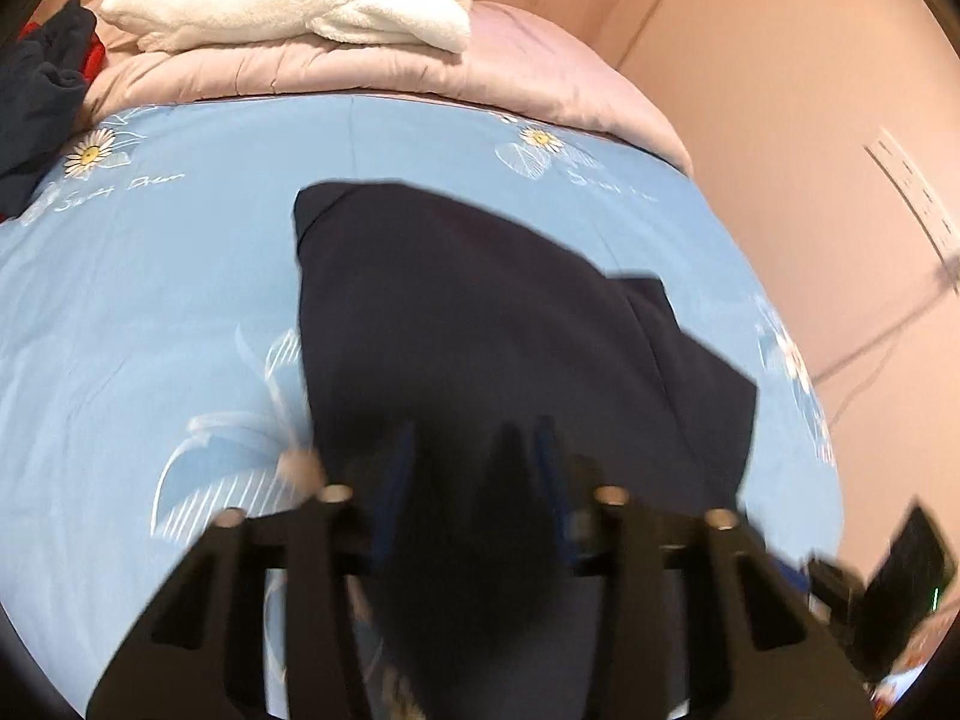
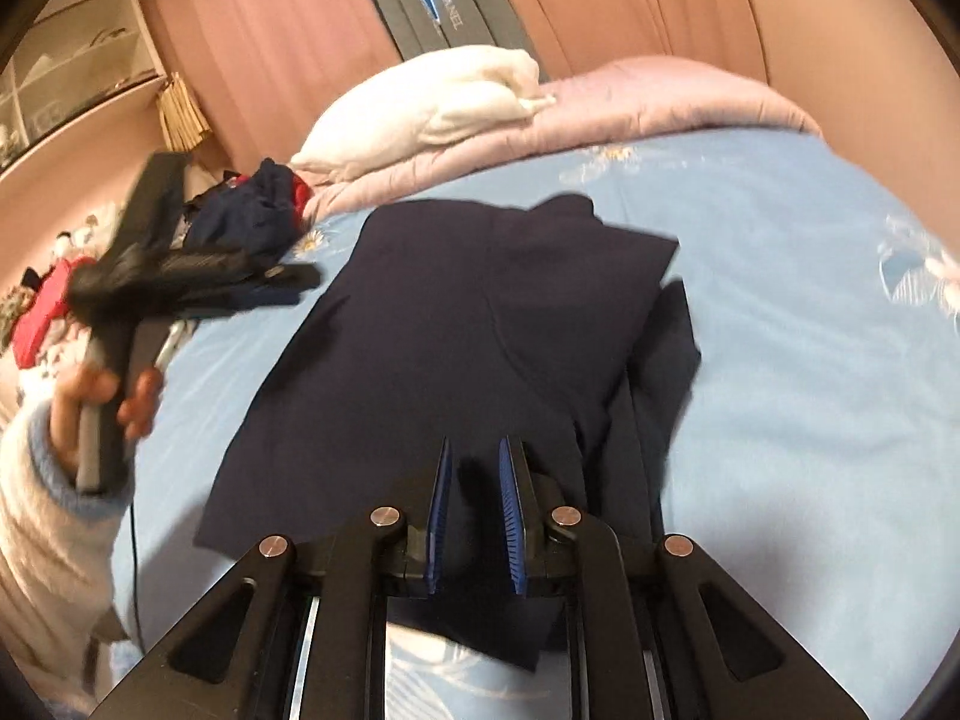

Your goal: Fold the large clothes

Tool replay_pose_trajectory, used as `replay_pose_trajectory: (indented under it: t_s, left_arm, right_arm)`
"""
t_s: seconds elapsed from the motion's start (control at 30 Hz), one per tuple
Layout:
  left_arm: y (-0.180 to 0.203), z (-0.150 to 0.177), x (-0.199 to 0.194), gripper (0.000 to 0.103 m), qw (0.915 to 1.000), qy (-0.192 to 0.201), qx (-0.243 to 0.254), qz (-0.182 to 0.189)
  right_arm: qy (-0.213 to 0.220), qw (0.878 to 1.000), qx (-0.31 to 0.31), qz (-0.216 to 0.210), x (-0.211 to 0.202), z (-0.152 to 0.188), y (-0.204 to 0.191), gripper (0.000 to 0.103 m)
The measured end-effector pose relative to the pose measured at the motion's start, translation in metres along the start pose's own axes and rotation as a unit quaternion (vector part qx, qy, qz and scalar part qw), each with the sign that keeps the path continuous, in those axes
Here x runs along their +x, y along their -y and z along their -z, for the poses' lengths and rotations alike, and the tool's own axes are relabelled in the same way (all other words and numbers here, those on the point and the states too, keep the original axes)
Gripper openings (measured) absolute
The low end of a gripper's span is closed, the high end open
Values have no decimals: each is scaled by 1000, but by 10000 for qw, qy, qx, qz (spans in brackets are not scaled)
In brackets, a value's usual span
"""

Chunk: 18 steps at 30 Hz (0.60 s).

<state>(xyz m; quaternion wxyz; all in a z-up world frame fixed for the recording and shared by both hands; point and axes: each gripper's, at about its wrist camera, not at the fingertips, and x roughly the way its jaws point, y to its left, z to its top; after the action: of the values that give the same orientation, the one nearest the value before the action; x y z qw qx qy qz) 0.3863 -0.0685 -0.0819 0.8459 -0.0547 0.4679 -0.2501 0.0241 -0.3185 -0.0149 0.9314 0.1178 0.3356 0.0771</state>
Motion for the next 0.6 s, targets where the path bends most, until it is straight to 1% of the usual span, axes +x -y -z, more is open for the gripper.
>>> replay_pose_trajectory:
  t_s: [0.03, 0.07, 0.13, 0.17, 0.23, 0.27, 0.33, 0.37, 0.5, 0.53, 0.6]
  left_arm:
    - [2, -11, 10, 33, 10000, 55, 27, -77]
    - [3, -14, 12, 33, 9999, 101, 17, -116]
    - [6, -27, 33, 32, 9998, 75, 17, -176]
    - [6, -29, 40, 32, 9997, 35, -4, -228]
    - [5, -31, 55, 32, 9991, -92, 14, -412]
    - [4, -32, 66, 32, 9984, -230, 15, -514]
    - [-2, -29, 87, 32, 9967, -544, -20, -609]
    - [-5, -28, 92, 32, 9963, -604, -38, -615]
    - [-11, -34, 91, 33, 9966, -623, -48, -529]
    - [-13, -33, 87, 31, 9969, -585, -60, -520]
    - [-13, -28, 76, 31, 9972, -499, -20, -562]
  right_arm:
    - [32, 10000, -42, -26, 2, 0, -1, 15]
    - [12, 10000, -67, -39, 5, 1, 0, 15]
    - [-130, 9999, -63, 43, 15, 8, 5, 15]
    - [-219, 9997, -56, 30, 20, 10, 8, 15]
    - [-337, 9994, -14, -32, 24, 20, 15, 15]
    - [-372, 9993, 10, -77, 26, 24, 17, 15]
    - [-388, 9991, 71, -179, 27, 29, 21, 15]
    - [-402, 9989, 116, -223, 28, 30, 23, 15]
    - [-407, 9980, 314, -361, 30, 34, 28, 15]
    - [-401, 9979, 349, -376, 30, 34, 29, 15]
    - [-418, 9977, 377, -372, 27, 36, 27, 15]
